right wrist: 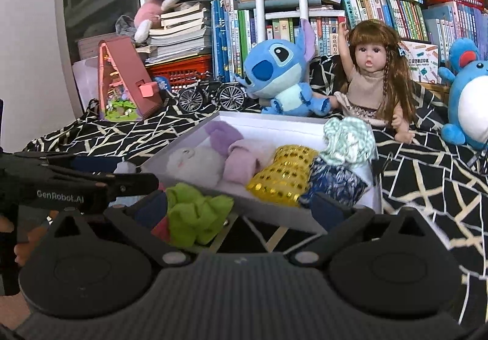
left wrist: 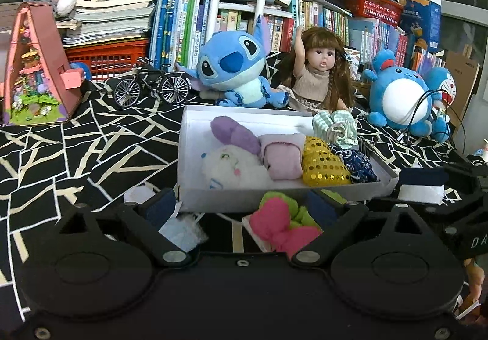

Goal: Organize soft objects
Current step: 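Withdraw both tools from the box toward the remaining items, then grasp the light blue wrapped packet with the left tool while the right tool reaches the small tag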

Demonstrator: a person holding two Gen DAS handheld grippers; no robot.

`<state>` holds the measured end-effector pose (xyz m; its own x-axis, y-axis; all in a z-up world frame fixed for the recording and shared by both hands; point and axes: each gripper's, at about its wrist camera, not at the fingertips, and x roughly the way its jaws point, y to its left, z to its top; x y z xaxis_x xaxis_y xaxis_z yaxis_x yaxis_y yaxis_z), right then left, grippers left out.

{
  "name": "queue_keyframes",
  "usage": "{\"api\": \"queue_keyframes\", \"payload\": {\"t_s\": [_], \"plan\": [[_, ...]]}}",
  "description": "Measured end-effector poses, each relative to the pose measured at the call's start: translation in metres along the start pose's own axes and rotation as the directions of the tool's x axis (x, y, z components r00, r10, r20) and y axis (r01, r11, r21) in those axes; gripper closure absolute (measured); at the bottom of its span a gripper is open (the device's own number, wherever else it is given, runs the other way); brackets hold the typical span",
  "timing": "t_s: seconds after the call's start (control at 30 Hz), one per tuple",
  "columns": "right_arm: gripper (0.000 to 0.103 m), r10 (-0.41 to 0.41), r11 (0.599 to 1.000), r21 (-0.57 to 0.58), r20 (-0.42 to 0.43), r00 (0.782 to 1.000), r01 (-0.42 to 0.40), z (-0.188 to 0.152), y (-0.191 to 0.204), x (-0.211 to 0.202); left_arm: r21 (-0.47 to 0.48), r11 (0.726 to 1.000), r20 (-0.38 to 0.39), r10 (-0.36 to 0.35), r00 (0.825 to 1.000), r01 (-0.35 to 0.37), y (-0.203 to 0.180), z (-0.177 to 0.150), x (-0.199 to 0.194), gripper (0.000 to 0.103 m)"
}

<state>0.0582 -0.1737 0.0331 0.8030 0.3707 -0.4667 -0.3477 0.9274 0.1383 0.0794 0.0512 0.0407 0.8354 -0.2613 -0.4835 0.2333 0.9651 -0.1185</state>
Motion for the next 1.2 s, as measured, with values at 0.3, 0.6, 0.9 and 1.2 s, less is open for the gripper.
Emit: {"api": "queue_keyframes", "payload": {"t_s": [0.3,0.6,0.9,1.2], "plan": [[0.0,-0.023,1.0,0.02,0.031,0.999,0.022,-0.028,0.015,-0.018,-0.007,0.999,0.021,0.045,0.999,-0.045,0.003,-0.028,-0.022,0.009],[0.0,-0.026,0.999,0.021,0.047,0.999,0.025,-0.056,0.029,-0.024,-0.015,0.995,0.026,0.098,0.995,-0.097,0.007,-0.053,-0.039,0.009],[0.0,-0.099,0.993,0.074,0.042,0.994,0.096,-0.069,0.03,-0.014,-0.025,0.991,0.005,0.131,0.991,-0.131,0.015,-0.065,-0.039,0.008],[0.0,-0.152,0.986,0.07,0.008,0.988,0.151,-0.08,0.036,-0.005,-0.065,0.984,-0.01,0.165,0.986,-0.165,0.024,-0.066,-0.031,0.009]]}}
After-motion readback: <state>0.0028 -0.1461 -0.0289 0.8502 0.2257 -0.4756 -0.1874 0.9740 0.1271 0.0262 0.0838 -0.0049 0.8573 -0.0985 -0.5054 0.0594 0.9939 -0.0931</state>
